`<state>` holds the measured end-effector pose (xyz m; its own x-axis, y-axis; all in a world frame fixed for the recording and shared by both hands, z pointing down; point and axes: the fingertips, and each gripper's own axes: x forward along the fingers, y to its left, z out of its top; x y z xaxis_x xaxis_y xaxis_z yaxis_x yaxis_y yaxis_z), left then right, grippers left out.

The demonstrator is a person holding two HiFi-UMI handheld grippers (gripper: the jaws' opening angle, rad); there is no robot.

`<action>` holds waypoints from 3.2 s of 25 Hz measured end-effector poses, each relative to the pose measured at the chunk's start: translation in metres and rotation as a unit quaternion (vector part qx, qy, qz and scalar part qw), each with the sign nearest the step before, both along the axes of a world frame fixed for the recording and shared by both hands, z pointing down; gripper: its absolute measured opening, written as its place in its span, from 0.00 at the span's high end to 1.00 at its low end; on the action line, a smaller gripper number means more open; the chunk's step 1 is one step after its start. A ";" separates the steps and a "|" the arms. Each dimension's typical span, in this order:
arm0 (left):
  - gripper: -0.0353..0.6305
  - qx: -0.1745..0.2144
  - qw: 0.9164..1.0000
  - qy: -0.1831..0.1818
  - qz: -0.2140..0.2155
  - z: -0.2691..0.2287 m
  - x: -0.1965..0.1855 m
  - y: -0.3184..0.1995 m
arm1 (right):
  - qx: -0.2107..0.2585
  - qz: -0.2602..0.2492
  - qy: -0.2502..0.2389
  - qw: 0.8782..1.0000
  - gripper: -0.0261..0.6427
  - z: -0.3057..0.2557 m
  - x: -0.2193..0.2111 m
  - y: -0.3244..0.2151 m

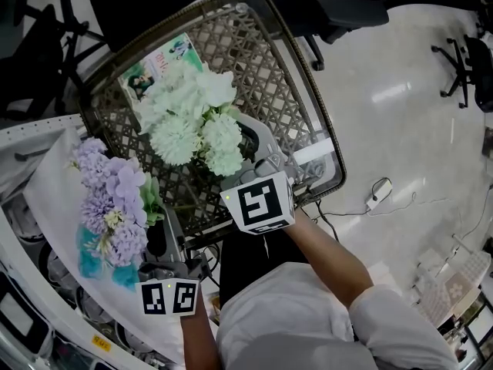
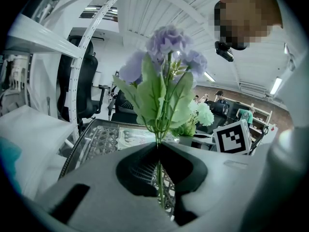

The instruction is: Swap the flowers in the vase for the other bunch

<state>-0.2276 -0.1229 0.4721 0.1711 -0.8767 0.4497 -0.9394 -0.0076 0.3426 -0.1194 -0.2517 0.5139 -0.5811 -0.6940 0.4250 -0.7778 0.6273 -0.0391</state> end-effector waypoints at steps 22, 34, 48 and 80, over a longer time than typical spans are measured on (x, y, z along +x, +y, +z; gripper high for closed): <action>0.91 0.023 1.000 0.003 0.014 -0.015 0.007 -0.010 | 0.003 0.010 -0.029 1.000 0.83 -0.025 0.004 -0.003; 0.91 0.031 0.999 -0.021 0.019 -0.021 0.004 -0.012 | 0.002 0.010 -0.040 0.999 0.84 -0.035 0.005 -0.003; 0.91 0.049 0.998 -0.029 0.027 -0.034 0.004 -0.010 | 0.005 0.023 -0.057 0.998 0.84 -0.056 0.011 0.002; 0.91 0.079 0.997 -0.012 0.009 -0.067 -0.017 -0.003 | 0.002 0.051 -0.135 0.990 0.84 -0.115 0.023 0.015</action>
